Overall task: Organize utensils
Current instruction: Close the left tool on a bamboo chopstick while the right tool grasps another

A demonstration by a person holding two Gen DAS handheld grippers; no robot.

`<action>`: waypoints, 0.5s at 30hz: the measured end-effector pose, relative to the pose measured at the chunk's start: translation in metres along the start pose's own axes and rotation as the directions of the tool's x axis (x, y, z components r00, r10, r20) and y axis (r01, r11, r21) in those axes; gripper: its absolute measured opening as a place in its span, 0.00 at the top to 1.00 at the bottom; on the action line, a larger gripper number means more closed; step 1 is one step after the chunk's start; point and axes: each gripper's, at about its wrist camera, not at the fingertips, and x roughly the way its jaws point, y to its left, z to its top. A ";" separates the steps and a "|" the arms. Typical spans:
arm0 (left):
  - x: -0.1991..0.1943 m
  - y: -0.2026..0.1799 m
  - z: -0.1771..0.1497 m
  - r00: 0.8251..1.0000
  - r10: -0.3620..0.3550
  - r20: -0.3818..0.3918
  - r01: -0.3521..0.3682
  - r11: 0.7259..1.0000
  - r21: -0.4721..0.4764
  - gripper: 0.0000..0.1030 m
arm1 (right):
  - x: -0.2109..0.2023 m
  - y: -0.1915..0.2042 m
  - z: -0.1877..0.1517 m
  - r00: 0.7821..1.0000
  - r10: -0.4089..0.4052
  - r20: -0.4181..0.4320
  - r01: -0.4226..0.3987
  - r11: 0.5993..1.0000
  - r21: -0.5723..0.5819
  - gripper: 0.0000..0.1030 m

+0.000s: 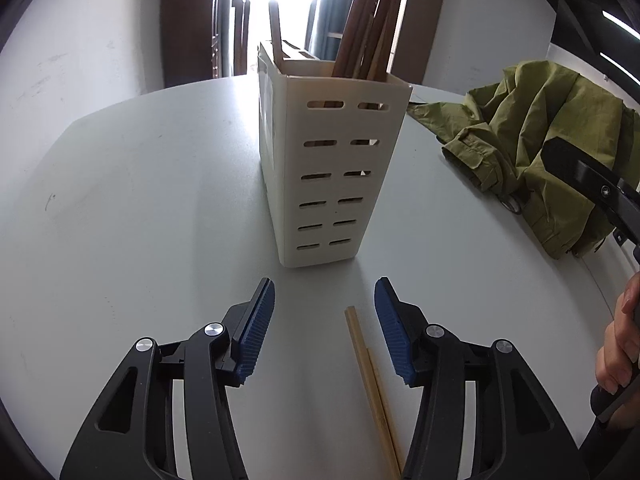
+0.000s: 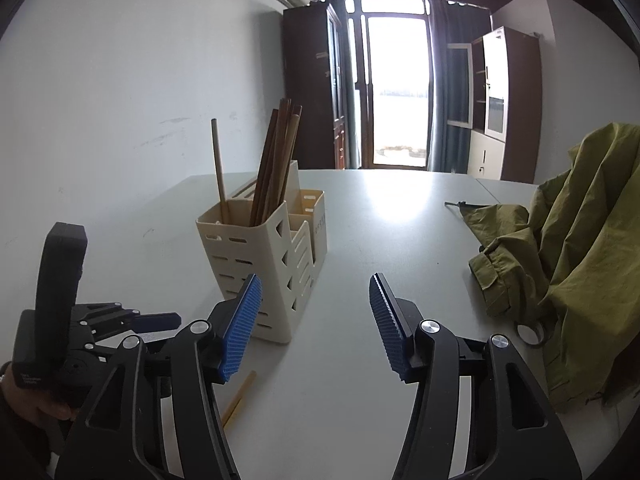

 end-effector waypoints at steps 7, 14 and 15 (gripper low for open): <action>0.036 -0.006 -0.011 0.993 -0.001 -0.121 0.002 1.000 0.001 0.50 | 0.016 -0.009 -0.026 0.995 -0.011 -0.095 0.014 1.000 0.027 0.45; 0.058 -0.010 -0.014 0.985 0.001 -0.172 0.001 1.000 0.013 0.52 | 0.024 -0.015 -0.045 0.987 -0.027 -0.157 0.032 0.999 0.031 0.43; 0.061 -0.011 -0.015 0.985 0.004 -0.174 -0.001 1.000 0.018 0.53 | 0.025 -0.017 -0.047 0.986 -0.028 -0.162 0.034 0.999 0.031 0.43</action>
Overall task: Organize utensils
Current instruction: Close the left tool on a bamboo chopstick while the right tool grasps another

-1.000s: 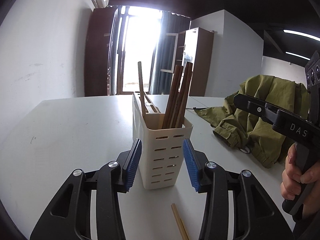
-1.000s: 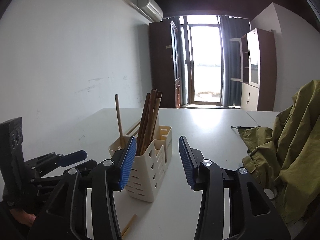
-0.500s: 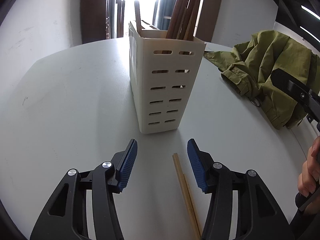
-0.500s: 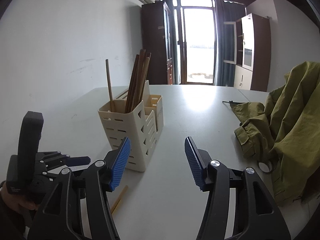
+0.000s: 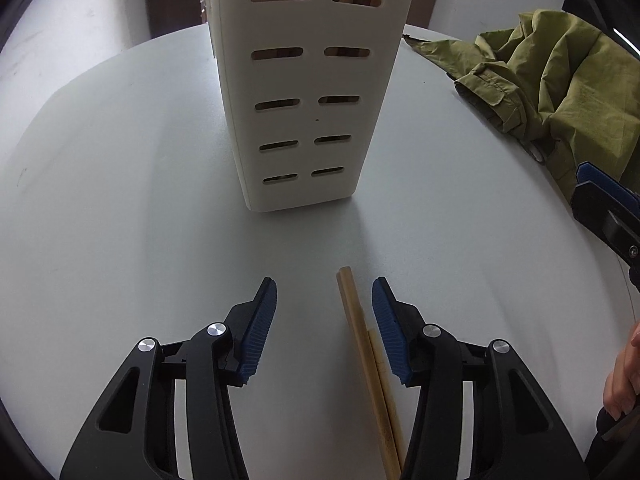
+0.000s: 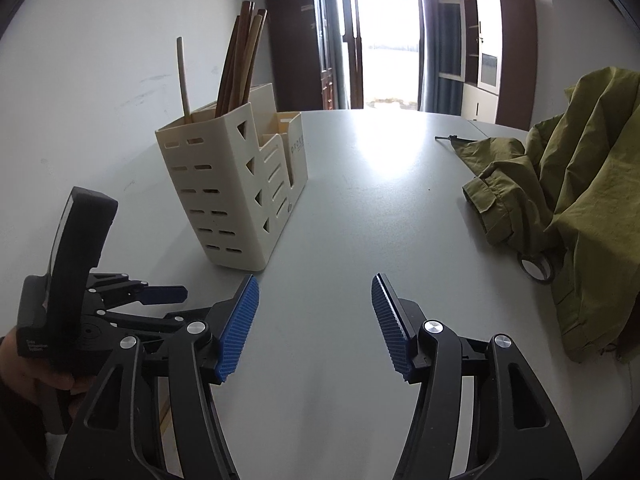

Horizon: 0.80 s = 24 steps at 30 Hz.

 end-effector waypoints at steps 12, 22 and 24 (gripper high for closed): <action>0.009 -0.007 0.002 0.998 0.068 -0.007 -0.067 0.996 0.052 0.90 | 0.008 0.007 -0.007 0.999 0.002 -0.039 -0.003 1.000 -0.024 0.43; 0.003 0.020 -0.001 0.997 0.072 -0.023 -0.072 0.997 0.004 0.94 | 0.022 0.046 -0.020 0.992 0.062 -0.110 -0.070 0.995 -0.075 0.43; 0.001 0.026 -0.001 0.997 0.079 -0.020 -0.079 0.997 -0.004 0.94 | 0.026 0.054 -0.023 0.990 0.067 -0.124 -0.079 0.993 -0.092 0.43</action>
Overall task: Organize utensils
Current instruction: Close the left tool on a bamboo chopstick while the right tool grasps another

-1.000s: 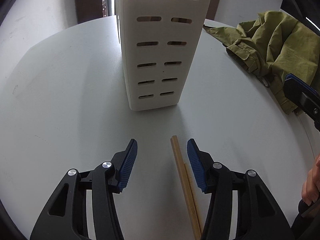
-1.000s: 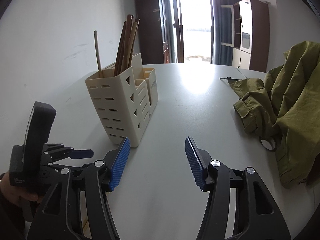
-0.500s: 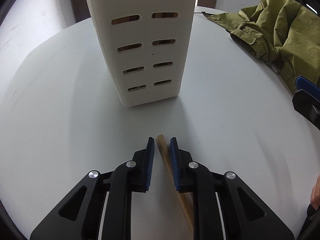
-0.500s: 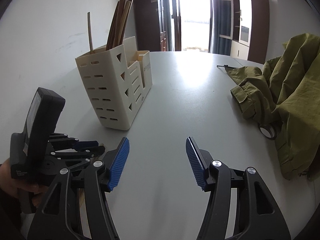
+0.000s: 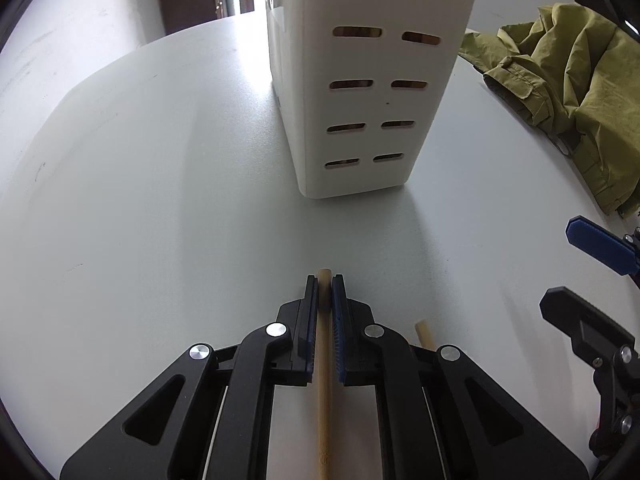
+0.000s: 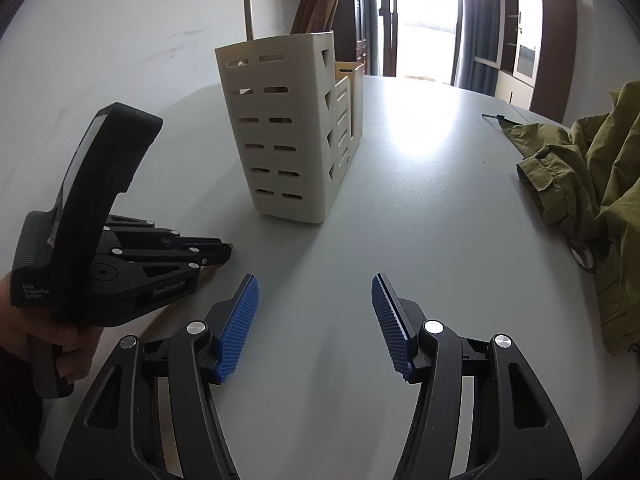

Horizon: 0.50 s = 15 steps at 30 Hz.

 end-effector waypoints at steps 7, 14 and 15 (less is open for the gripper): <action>-0.002 0.010 0.001 1.000 0.007 -0.002 -0.007 1.000 -0.021 0.94 | 0.019 0.022 -0.003 0.997 0.023 -0.069 -0.025 0.999 -0.025 0.43; -0.001 0.014 0.002 1.000 0.001 -0.009 -0.002 0.999 -0.033 0.94 | 0.034 0.035 -0.004 0.993 -0.020 -0.119 0.013 0.998 -0.058 0.43; 0.000 0.014 0.002 1.000 0.000 -0.012 0.000 0.999 -0.036 0.94 | 0.035 0.036 -0.005 0.992 -0.025 -0.122 0.017 0.998 -0.064 0.44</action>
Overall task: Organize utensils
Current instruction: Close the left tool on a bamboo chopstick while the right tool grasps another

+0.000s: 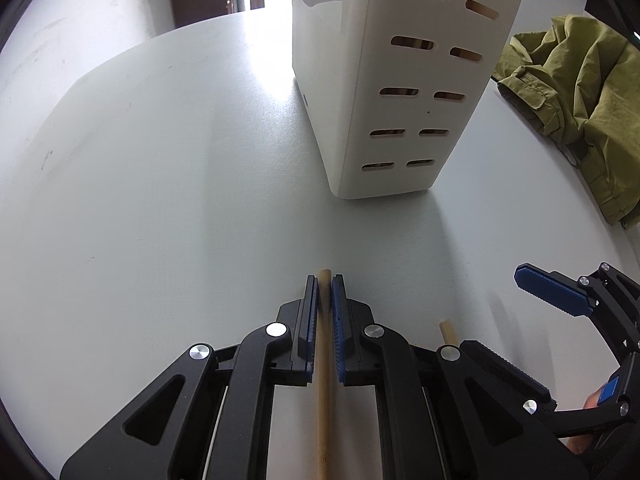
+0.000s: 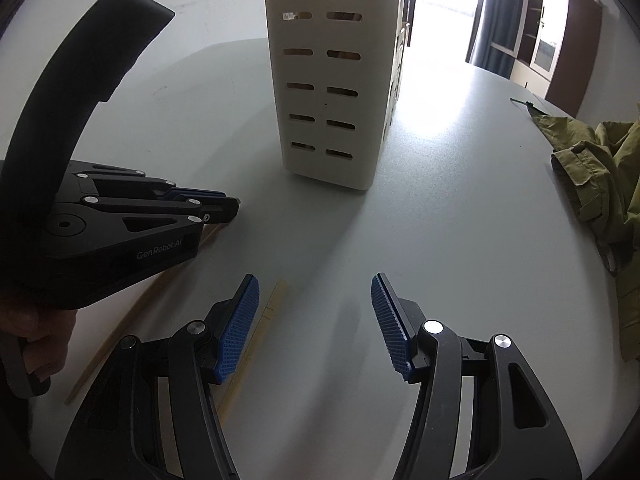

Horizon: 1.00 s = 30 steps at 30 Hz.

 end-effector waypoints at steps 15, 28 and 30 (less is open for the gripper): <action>0.000 -0.003 -0.001 1.000 0.005 0.000 -0.005 1.000 0.015 0.94 | 0.011 0.012 -0.007 0.999 0.019 -0.037 -0.020 0.999 -0.037 0.68; -0.013 -0.002 -0.004 0.998 -0.009 0.055 0.008 1.000 0.019 0.94 | 0.006 0.000 -0.007 0.996 0.078 -0.045 -0.076 0.997 0.026 0.95; -0.020 -0.002 -0.003 0.997 -0.014 0.071 0.012 1.000 0.021 0.94 | 0.002 -0.002 -0.005 0.996 0.082 -0.032 -0.081 0.996 0.036 0.95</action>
